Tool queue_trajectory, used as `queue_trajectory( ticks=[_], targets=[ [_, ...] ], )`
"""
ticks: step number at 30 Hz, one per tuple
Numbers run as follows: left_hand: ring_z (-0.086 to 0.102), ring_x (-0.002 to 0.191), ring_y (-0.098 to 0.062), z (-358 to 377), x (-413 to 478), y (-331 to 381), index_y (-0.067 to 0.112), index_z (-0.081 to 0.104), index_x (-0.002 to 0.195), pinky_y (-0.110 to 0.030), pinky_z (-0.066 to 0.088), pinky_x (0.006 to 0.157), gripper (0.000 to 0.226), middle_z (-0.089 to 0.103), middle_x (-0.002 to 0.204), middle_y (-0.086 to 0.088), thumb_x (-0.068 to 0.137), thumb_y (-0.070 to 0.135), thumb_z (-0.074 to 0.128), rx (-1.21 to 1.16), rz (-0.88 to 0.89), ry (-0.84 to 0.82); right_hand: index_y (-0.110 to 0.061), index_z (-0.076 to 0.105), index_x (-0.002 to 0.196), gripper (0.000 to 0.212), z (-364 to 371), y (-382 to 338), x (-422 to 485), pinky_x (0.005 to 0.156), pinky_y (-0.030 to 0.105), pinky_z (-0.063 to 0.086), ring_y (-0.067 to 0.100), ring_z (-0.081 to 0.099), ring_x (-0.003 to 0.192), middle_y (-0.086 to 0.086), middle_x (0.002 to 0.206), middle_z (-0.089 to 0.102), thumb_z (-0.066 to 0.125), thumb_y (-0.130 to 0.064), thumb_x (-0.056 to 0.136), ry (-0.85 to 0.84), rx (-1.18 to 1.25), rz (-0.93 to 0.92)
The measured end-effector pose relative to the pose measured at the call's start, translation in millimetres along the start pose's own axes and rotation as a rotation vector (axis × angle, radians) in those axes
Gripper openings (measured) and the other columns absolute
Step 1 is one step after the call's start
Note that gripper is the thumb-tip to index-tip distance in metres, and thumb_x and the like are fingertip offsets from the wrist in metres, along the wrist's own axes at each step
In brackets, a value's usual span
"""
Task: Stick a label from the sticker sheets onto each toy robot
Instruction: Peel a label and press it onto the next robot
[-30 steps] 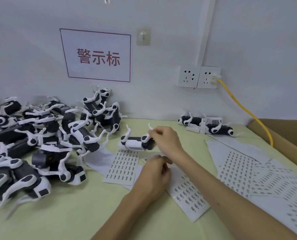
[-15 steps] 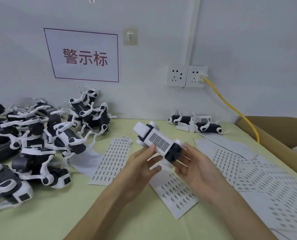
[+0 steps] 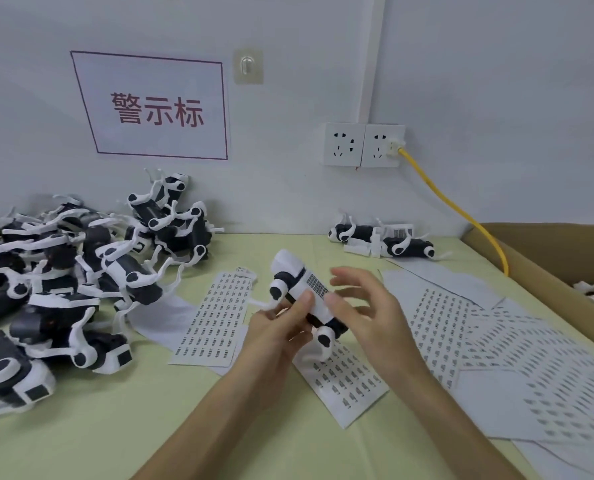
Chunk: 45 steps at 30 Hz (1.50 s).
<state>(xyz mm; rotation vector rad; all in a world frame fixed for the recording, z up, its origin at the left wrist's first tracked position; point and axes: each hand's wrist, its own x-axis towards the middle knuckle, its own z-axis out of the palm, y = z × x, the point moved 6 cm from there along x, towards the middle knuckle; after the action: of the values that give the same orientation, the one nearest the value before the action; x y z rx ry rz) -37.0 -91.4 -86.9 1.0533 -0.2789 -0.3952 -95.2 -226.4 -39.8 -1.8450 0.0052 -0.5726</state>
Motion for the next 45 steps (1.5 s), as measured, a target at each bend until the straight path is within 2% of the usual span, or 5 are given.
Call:
queue_trajectory(
  ticks=[6,10,24,40,45],
  targets=[
    [0.056,0.110,-0.036,6,-2,4,0.001,0.069,0.129,-0.057,0.046,0.113,0.057,0.066,0.131,-0.029,0.091,0.043,0.066,0.009,-0.019,-0.062,-0.026,0.071,0.120,0.024,-3,3,4,0.076,0.023,0.056,0.006,0.070,0.096,-0.010,0.106,0.073,0.067,-0.029,0.096,-0.032,-0.005,0.036],
    [0.062,0.087,-0.023,7,-3,7,0.011,0.077,0.120,-0.038,0.057,0.091,0.036,0.074,0.105,-0.017,0.096,0.036,0.065,0.105,0.032,-0.109,-0.027,0.071,0.123,0.027,0,8,3,0.080,0.022,0.056,0.004,0.069,0.100,-0.011,0.113,0.072,0.068,-0.027,0.096,-0.119,0.012,0.063],
    [0.077,0.100,-0.021,6,0,14,0.006,0.074,0.109,-0.027,0.059,0.086,0.036,0.081,0.102,-0.005,0.094,0.034,0.058,0.453,0.215,-0.125,-0.025,0.077,0.097,0.030,-10,5,0,0.080,0.029,0.060,0.004,0.073,0.086,-0.014,0.089,0.078,0.091,-0.030,0.072,-0.050,-0.086,0.031],
    [0.076,0.102,-0.026,0,-1,13,-0.002,0.072,0.109,-0.036,0.060,0.091,0.034,0.079,0.104,-0.011,0.100,0.030,0.063,0.443,0.226,-0.141,-0.036,0.081,0.087,0.029,-8,-8,-8,0.066,0.021,0.060,-0.001,0.071,0.080,-0.020,0.081,0.071,0.095,-0.026,0.063,0.072,-0.144,-0.040],
    [0.075,0.109,-0.025,1,-2,13,0.000,0.070,0.119,-0.032,0.059,0.094,0.038,0.079,0.113,-0.009,0.096,0.027,0.057,0.455,0.191,-0.228,-0.032,0.082,0.096,0.028,-15,-8,-3,0.078,0.023,0.059,0.002,0.073,0.085,-0.016,0.087,0.076,0.089,-0.018,0.072,-0.136,-0.189,0.000]
  ],
)
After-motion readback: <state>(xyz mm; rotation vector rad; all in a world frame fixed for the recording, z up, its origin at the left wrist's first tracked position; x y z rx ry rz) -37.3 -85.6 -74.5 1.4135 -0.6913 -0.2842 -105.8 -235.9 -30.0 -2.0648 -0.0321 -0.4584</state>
